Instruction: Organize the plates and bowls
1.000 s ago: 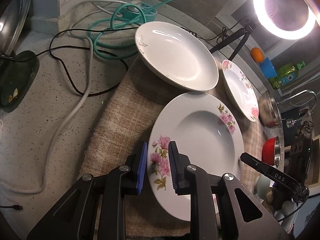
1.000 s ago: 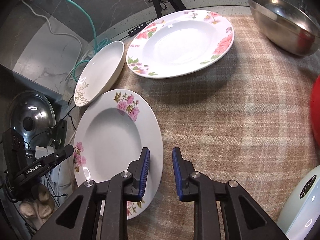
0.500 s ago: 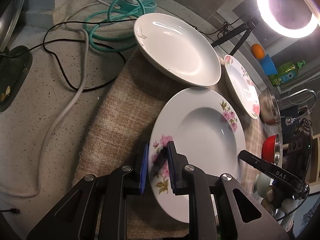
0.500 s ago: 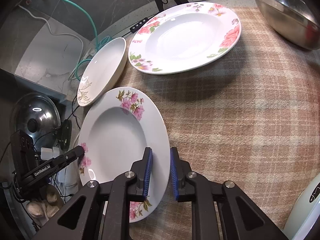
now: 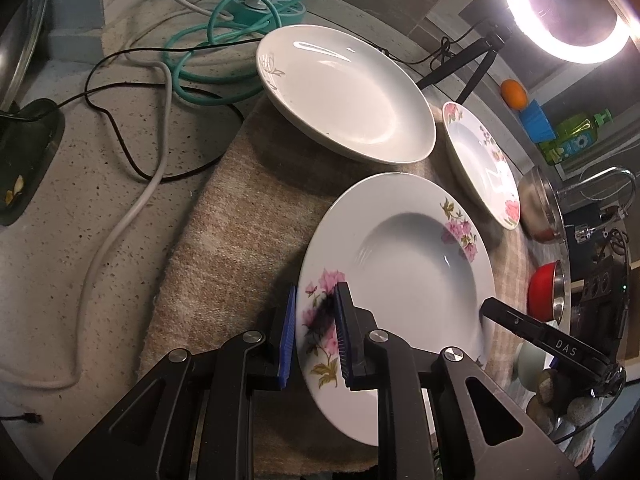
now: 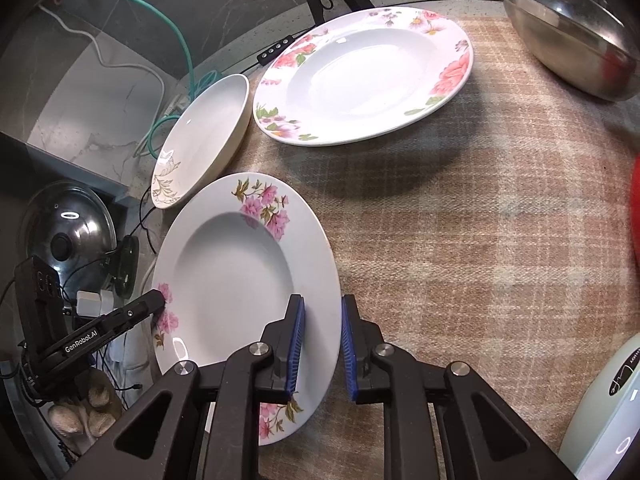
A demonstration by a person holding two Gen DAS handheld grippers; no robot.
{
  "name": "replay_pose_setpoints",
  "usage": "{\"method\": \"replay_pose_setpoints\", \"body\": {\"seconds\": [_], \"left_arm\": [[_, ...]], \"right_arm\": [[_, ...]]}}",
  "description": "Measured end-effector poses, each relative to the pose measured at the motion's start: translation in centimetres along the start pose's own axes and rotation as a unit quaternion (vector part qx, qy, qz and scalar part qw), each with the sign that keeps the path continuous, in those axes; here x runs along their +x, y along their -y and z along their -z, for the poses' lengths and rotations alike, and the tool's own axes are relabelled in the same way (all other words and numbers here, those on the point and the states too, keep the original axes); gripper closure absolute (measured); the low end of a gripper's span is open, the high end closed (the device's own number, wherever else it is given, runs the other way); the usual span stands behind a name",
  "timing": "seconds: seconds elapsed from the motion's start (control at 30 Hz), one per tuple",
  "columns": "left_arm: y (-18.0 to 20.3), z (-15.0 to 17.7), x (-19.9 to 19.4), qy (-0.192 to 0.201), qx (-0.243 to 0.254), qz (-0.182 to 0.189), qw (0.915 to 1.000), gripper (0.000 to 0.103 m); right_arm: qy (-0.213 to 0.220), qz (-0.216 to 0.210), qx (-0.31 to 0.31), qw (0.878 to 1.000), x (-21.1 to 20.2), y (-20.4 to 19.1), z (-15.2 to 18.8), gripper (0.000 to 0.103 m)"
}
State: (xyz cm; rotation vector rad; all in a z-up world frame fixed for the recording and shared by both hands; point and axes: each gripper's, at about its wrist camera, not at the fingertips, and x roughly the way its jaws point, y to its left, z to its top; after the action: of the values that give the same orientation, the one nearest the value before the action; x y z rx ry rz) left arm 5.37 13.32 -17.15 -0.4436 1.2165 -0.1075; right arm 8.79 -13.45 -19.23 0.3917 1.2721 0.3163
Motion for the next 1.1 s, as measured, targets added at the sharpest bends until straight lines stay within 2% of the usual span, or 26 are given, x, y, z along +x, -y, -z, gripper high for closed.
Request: {"method": "replay_pose_setpoints", "body": {"seconds": [0.6, 1.1], "left_arm": [[3.2, 1.2, 1.0, -0.019, 0.031, 0.011, 0.9993, 0.086], [5.4, 2.3, 1.8, -0.029, 0.056, 0.018, 0.9979, 0.086]], "right_arm": [[0.012, 0.023, 0.027, 0.999, -2.2, 3.0, 2.4, 0.086], [0.022, 0.071, 0.014, 0.997, -3.7, 4.0, 3.7, 0.085]]}}
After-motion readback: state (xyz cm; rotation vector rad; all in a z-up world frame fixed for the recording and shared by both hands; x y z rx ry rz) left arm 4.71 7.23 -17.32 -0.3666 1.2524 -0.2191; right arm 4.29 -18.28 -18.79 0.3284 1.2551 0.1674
